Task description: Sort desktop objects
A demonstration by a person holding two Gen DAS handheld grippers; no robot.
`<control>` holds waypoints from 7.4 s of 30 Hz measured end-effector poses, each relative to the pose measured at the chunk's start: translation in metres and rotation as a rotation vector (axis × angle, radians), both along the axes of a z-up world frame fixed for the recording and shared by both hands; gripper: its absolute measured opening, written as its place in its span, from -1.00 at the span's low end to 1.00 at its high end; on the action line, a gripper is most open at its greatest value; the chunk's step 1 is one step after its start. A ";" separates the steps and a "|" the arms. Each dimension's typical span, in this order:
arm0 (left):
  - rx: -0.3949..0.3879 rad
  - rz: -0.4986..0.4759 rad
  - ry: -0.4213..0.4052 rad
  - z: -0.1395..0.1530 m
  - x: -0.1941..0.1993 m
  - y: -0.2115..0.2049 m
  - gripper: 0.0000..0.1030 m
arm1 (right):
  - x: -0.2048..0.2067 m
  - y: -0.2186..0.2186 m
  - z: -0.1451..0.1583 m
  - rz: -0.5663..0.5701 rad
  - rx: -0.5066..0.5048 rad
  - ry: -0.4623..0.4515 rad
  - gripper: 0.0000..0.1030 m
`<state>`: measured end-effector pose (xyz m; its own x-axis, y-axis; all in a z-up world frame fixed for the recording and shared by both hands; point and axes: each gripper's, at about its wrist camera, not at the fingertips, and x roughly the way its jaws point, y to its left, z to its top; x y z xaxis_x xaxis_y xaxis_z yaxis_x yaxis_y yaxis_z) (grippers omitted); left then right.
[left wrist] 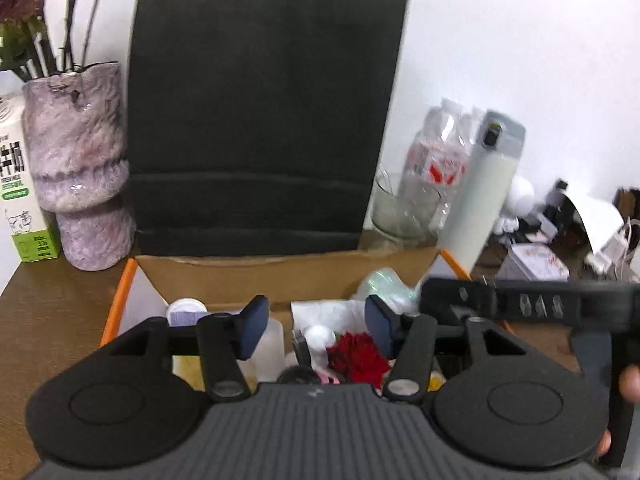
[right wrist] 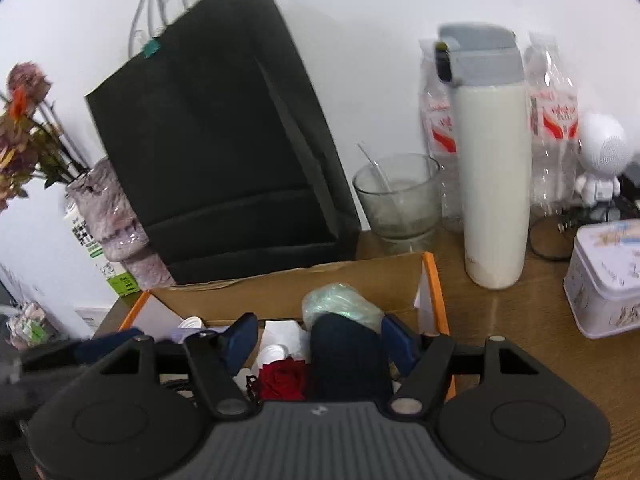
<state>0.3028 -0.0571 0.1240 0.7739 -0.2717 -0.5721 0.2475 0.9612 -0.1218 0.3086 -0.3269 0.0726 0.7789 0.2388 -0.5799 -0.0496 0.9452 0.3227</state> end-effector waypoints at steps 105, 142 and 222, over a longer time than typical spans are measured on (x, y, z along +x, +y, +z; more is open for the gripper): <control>-0.199 0.034 -0.377 0.050 -0.353 0.028 -0.84 | -0.367 0.064 0.021 0.012 -0.218 -0.294 -0.68; 0.040 0.040 0.085 -0.017 0.063 -0.022 -0.09 | 0.047 0.010 -0.010 -0.077 -0.224 0.076 -0.47; 0.150 0.169 0.081 -0.103 -0.307 0.048 1.00 | -0.336 0.117 -0.082 0.010 -0.359 0.008 1.00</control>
